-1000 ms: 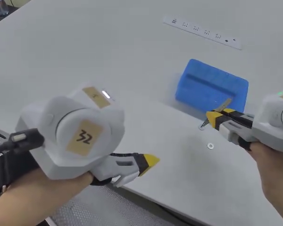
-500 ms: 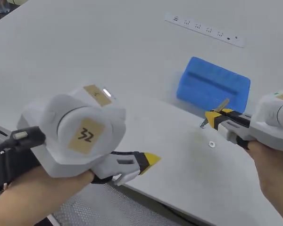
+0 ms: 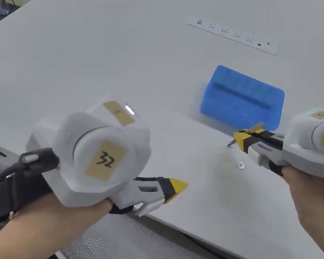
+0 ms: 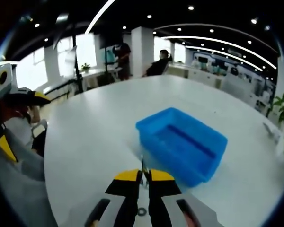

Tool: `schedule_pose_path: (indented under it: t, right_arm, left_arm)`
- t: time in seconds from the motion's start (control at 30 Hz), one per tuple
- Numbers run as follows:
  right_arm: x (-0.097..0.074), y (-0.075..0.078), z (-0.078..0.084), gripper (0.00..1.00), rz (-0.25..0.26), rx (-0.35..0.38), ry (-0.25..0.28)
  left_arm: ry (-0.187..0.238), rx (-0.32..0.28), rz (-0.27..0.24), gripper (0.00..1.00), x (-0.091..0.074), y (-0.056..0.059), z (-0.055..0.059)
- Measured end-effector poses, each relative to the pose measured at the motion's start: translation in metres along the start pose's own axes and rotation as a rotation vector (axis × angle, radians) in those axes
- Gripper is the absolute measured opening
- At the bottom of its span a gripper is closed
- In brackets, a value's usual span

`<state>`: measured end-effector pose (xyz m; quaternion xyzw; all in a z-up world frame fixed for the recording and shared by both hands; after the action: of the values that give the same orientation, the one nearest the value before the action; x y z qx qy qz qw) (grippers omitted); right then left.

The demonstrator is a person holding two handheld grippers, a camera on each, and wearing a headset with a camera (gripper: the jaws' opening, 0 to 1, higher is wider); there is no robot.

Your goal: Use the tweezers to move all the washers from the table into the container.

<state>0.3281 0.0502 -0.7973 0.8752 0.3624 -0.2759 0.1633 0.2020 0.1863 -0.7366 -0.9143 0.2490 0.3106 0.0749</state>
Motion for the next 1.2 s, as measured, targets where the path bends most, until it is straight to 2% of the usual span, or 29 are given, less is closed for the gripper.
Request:
schedule_pose_path:
  t: [0.1, 0.3, 0.6, 0.7, 0.93, 1.2]
  right_arm:
    - [-0.002, -0.001, -0.001, 0.03, -0.001, -0.009, -0.003]
    - [-0.014, 0.0, -0.019, 0.02, -0.006, -0.007, 0.032]
    - [-0.032, 0.009, -0.053, 0.02, 0.011, -0.009, 0.101]
    - [-0.035, 0.016, -0.063, 0.02, 0.032, -0.015, 0.124]
    - [-0.034, 0.028, -0.075, 0.02, 0.056, -0.007, 0.152]
    - [-0.026, 0.038, -0.08, 0.02, 0.073, -0.01, 0.147]
  left_arm:
    - [0.0, 0.0, -0.003, 0.98, -0.001, -0.002, 0.0]
    - [0.003, -0.003, -0.007, 0.98, -0.002, -0.003, 0.0]
    - [0.011, 0.001, -0.009, 0.99, -0.003, -0.005, -0.003]
    - [0.01, 0.001, -0.009, 0.99, -0.002, -0.005, -0.003]
    - [0.007, 0.002, -0.009, 0.99, -0.002, -0.004, -0.002]
    - [0.003, 0.002, -0.008, 0.99, -0.002, -0.004, -0.001]
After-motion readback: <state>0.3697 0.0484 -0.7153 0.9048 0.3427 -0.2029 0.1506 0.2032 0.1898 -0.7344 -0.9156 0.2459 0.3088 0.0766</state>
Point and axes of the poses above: the centre of the closed fingertips' face, and the gripper's own axes: x roughly forward along the fingers, y roughly to its right, z roughly out of its underside, the point moved 2 cm from there along -x, roughly backward along the fingers, and after that the axes turned 9 degrees about z, right-handed, at the moved point
